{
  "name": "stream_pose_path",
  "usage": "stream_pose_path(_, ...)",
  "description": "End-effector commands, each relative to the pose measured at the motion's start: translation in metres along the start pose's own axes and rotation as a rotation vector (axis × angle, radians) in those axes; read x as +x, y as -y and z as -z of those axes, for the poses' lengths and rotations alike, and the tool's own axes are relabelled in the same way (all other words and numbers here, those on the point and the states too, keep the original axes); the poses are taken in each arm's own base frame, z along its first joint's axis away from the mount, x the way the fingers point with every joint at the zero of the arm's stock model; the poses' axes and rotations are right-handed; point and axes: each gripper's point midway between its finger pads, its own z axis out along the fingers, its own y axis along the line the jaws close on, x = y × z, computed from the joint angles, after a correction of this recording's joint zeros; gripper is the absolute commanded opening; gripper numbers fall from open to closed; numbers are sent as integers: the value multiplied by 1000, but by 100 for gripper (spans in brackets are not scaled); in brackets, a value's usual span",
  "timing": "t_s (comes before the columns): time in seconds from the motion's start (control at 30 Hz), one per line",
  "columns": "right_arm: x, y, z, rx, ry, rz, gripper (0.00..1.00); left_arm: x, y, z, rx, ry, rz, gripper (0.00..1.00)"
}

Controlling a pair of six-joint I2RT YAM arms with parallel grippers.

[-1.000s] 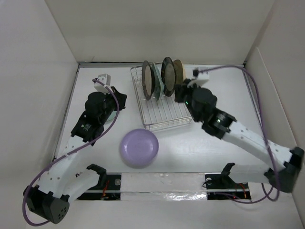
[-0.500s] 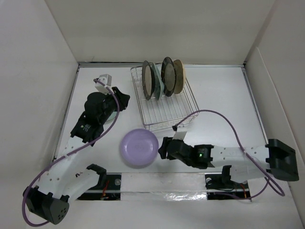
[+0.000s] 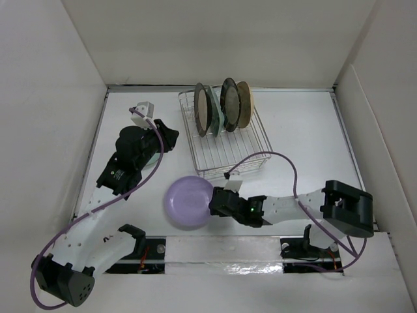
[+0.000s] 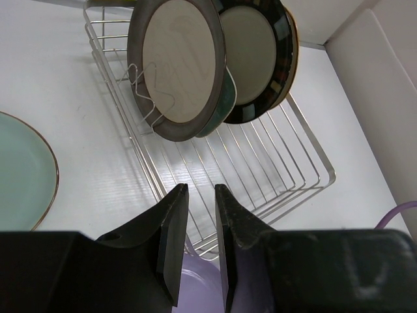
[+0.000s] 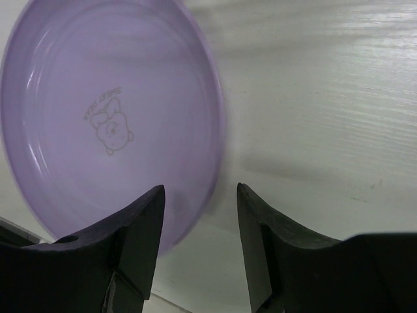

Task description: Load the plates into the dish rack

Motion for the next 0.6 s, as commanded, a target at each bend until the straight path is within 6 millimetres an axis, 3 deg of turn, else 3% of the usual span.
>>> stream_pose_path(0.0, -12, -26, -6, -56, 43, -61, 53, 1, 4, -1, 27, 10, -12, 21)
stream_pose_path(0.2, 7, -3, -25, 29, 17, -65, 41, 0, 3, -1, 24, 11, -14, 21)
stream_pose_path(0.27, 8, 0, -27, 44, 18, -57, 23, 0, 3, -1, 23, 13, -14, 21)
stream_pose_path(0.3, 8, 4, -27, 60, 19, -43, 9, 0, 3, -1, 22, 11, -14, 21)
stream_pose_path(0.37, 4, -2, -20, 46, 24, -20, 0, 0, 2, -1, 18, 13, -13, 21)
stream_pose_path(0.4, 10, 4, -14, 68, 1, 47, 0, -1, 2, -1, 14, 16, -15, 21)
stream_pose_path(0.47, 16, -6, 1, 38, -19, 130, 0, -5, 0, 0, 1, 26, -19, 21)
stream_pose_path(0.57, 8, -24, 31, -11, -26, 250, 0, -19, -8, 5, -57, 76, -30, 21)
